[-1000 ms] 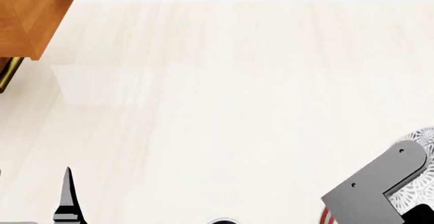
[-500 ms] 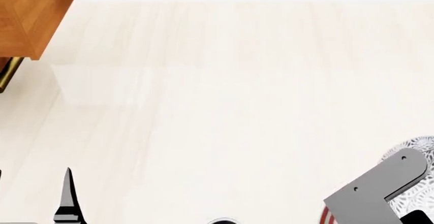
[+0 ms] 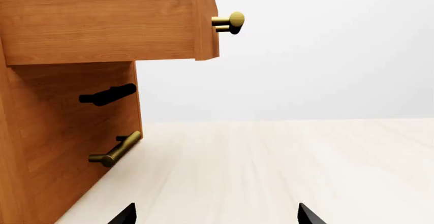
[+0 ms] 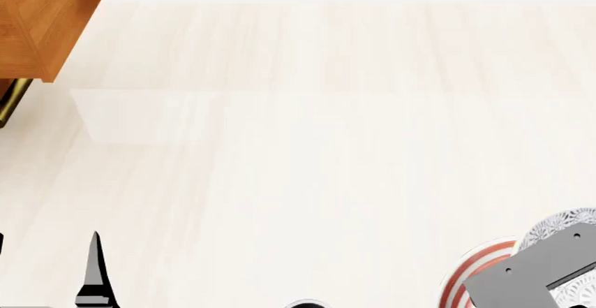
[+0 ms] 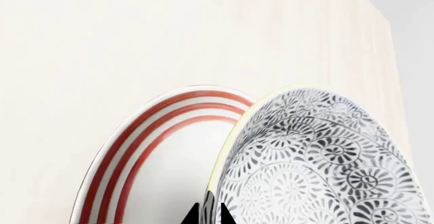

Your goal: Put the bowl on the plate.

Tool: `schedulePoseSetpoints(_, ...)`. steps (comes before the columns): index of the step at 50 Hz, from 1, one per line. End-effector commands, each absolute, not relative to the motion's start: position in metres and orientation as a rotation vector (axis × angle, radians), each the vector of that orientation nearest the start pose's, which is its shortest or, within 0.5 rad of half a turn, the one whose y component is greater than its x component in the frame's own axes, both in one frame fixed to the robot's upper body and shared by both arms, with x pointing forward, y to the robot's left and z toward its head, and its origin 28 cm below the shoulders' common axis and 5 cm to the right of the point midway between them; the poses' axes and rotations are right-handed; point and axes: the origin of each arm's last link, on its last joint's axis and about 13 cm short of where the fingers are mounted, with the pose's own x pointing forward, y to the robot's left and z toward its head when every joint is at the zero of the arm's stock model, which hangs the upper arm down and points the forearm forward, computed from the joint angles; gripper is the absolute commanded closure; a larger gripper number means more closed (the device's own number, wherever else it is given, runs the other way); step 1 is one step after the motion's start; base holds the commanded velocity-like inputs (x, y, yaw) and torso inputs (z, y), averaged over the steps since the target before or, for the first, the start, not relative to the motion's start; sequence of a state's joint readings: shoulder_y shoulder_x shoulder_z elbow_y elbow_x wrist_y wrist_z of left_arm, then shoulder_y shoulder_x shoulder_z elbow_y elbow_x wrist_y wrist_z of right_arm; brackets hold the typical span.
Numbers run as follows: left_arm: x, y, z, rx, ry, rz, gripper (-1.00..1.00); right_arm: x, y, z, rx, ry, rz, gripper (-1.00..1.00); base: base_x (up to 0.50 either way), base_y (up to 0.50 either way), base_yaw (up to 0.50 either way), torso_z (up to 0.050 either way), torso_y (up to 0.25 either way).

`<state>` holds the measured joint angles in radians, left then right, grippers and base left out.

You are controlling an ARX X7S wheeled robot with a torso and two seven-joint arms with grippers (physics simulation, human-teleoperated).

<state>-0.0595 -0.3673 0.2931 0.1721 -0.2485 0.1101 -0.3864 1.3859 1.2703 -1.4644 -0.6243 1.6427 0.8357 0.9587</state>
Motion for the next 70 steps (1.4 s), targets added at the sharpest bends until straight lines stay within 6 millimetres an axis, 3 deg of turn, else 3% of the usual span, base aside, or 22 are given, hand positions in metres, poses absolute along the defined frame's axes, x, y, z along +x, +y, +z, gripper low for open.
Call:
schedulePoseSetpoints(1,0.218,0.224,0.06,0.035,-0.251,0.05,-1.0,0.18,-0.184,0.192,-0.594,0.6,0.03,1.0,0.0,0.0,0.0,0.0,0.0)
schedulePoseSetpoints(10,0.218,0.224,0.061,0.035,-0.25,0.049,-1.0,0.188,-0.185,0.182,-0.567,0.597,0.047,1.0,0.0,0.0,0.0,0.0,0.001)
schedulePoseSetpoints(70,0.217,0.224,0.062,0.034,-0.256,0.047,-1.0,0.188,-0.188,0.161,-0.475,0.61,0.058,1.0,0.0,0.0,0.0,0.0,0.0)
